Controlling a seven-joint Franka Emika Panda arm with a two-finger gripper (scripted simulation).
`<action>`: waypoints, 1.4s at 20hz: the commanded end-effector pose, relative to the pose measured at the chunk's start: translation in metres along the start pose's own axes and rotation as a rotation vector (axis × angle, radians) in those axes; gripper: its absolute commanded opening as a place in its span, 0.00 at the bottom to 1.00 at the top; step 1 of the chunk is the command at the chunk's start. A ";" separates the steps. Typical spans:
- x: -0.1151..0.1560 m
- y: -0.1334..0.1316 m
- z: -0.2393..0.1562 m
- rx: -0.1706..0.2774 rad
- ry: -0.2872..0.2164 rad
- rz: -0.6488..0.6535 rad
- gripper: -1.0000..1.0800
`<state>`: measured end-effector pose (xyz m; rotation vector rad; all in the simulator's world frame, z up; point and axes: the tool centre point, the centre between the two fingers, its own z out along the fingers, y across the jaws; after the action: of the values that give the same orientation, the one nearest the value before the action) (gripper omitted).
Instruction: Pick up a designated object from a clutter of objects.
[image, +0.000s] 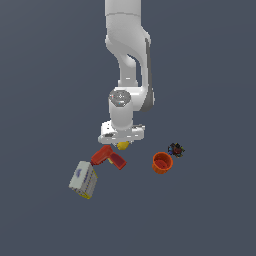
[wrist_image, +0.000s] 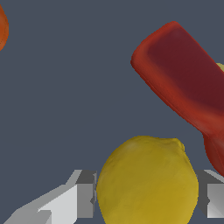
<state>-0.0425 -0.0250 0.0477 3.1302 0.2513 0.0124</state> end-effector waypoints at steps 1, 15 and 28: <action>0.004 -0.007 -0.011 0.000 0.001 -0.001 0.00; 0.041 -0.076 -0.119 -0.002 -0.002 -0.001 0.00; 0.085 -0.152 -0.237 0.000 -0.005 -0.001 0.00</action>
<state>0.0121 0.1291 0.2712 3.1290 0.2538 0.0056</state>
